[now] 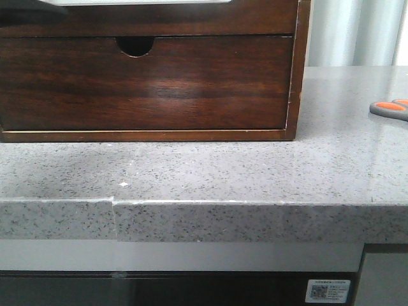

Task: Put scissors in drawer with both arms
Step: 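Hook the drawer's finger hole with the left gripper and pull it open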

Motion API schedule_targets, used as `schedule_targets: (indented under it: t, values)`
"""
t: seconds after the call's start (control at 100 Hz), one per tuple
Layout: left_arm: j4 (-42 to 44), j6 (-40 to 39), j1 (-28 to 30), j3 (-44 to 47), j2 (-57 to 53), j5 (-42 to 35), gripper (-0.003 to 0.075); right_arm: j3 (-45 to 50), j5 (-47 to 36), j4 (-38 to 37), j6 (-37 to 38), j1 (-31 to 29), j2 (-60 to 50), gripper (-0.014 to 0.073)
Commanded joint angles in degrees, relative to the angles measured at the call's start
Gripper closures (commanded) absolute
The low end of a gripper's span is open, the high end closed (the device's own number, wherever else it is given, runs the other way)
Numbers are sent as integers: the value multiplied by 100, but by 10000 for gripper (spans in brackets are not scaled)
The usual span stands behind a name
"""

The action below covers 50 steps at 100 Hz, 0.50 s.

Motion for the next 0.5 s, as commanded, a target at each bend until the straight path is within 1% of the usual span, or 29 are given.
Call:
schedule_targets:
  t: [0.0, 0.08, 0.15, 0.19, 0.2, 0.22, 0.27, 0.29, 0.32, 0.49]
  values:
    - [-136, -13, -62, -327, 95, -220, 352, -203, -489, 7, -45, 8, 97, 655]
    - [-126, -13, -62, -395, 220, -209, 356, -203, -479, 7, -45, 8, 97, 655]
    - [-126, -13, -62, -420, 295, -209, 413, -203, -479, 7, -45, 8, 97, 655]
    - [-126, -13, -62, -420, 295, -209, 482, -203, -479, 7, -45, 8, 97, 655]
    - [-126, -13, -62, -420, 295, -209, 510, -203, -479, 7, -45, 8, 97, 655]
    - [-116, -13, -62, -420, 295, -209, 537, -203, -479, 7, -45, 8, 97, 655]
    - [-116, -13, -62, -420, 285, -209, 650, -203, -479, 7, -45, 8, 97, 655]
    - [-116, -13, -62, -420, 274, -209, 677, -203, -479, 7, -45, 8, 97, 655]
    - [-116, -13, -62, -420, 275, -209, 740, -203, -479, 7, -45, 8, 97, 655]
    - [-116, -13, -62, -399, 201, -262, 738, -203, -469, 7, -45, 8, 97, 655]
